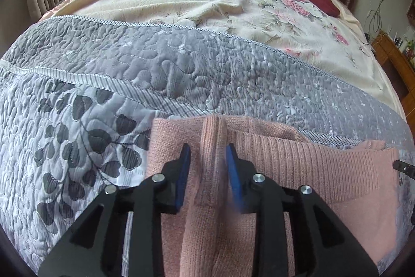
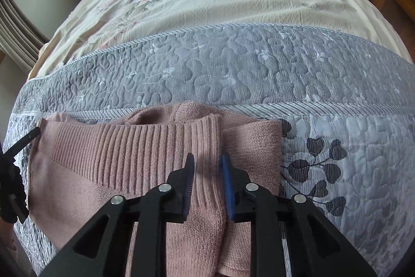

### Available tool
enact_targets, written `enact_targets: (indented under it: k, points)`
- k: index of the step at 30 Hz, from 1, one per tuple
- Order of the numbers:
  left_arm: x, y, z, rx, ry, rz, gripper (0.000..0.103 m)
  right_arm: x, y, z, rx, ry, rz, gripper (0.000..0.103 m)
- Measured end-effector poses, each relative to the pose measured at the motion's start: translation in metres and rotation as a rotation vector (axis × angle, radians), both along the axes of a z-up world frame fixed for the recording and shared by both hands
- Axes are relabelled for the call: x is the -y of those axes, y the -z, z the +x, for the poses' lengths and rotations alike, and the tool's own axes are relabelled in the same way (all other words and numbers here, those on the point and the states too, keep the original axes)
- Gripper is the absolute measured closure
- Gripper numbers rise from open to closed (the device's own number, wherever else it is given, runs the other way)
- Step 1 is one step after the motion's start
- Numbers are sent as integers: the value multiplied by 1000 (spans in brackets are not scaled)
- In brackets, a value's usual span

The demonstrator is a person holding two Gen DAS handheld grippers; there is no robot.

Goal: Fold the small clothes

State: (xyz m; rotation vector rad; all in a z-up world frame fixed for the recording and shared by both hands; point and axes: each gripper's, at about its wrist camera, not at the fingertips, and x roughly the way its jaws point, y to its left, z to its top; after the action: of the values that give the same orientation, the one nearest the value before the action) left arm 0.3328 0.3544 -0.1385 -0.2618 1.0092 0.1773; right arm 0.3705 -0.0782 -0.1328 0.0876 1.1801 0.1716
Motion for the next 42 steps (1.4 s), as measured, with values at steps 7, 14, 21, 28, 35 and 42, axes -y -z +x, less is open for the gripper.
enact_targets:
  k: [7,14,21,28,35,42]
  points:
    - [17,-45,-53,80,49,14,60,15,-19,-69,-31,-51,72,69]
    - [74,-36,-114,-4,225,-37,51,19,6,-141,-153,-94,108,74]
    - [86,6,-134,-112,227,-46,52,21,13,-156,-152,-76,86,96]
    - [84,17,-138,-115,227,-33,52,22,30,-153,-166,-54,81,96]
    - [86,7,-133,-126,211,-49,51,35,10,-147,-142,-32,137,64]
    - [96,-14,-108,-69,211,-73,45,65,2,-112,-132,34,261,42]
